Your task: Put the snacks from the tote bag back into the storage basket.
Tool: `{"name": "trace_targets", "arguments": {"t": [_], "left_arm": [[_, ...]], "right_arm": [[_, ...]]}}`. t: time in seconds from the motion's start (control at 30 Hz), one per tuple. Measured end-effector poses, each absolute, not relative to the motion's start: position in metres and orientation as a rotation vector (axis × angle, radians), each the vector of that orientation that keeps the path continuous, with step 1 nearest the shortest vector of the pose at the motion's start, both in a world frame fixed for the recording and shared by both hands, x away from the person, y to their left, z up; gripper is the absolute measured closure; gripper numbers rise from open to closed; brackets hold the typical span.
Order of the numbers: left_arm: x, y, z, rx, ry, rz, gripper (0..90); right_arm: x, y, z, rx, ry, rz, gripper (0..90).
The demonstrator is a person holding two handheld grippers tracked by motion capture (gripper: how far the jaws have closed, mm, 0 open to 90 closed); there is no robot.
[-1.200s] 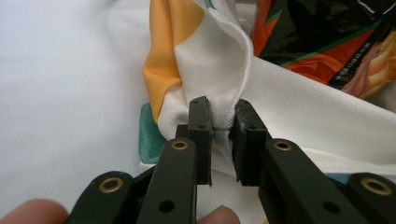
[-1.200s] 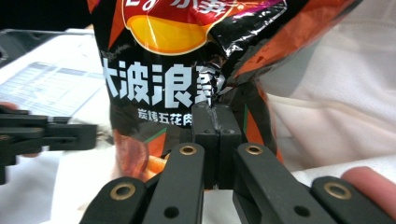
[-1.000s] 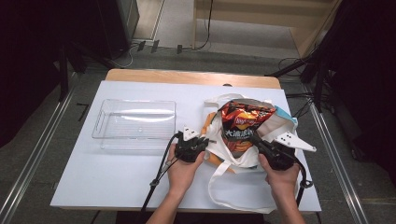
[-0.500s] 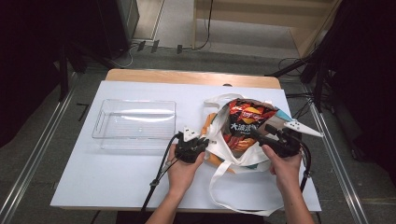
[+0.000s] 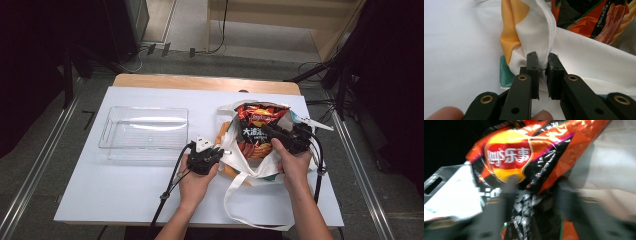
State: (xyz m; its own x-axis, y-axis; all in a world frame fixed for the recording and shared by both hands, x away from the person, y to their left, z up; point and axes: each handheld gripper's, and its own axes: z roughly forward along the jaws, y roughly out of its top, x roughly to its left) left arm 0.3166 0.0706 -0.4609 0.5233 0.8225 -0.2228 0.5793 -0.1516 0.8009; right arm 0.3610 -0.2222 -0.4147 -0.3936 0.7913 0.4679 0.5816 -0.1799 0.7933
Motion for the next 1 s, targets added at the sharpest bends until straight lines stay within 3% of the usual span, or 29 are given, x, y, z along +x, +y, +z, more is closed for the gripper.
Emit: {"name": "trace_targets", "arguments": {"t": [0.13,0.2,0.63,1.0], "left_arm": [[0.316,0.071,-0.460,1.837,1.160,0.331,83.5],[0.315,0.071,-0.460,1.830,1.163,0.329,83.4],[0.313,0.072,-0.457,1.809,1.163,0.322,82.2],[0.298,0.088,-0.413,1.677,1.066,0.382,69.4]], "right_arm": [[0.347,-0.218,-0.407,1.516,1.874,1.608,85.8],[0.340,-0.215,-0.404,1.460,1.858,1.595,89.7],[0.301,-0.210,-0.358,1.264,1.623,1.680,90.0],[0.291,-0.207,-0.338,1.232,1.548,1.707,90.0]]}}
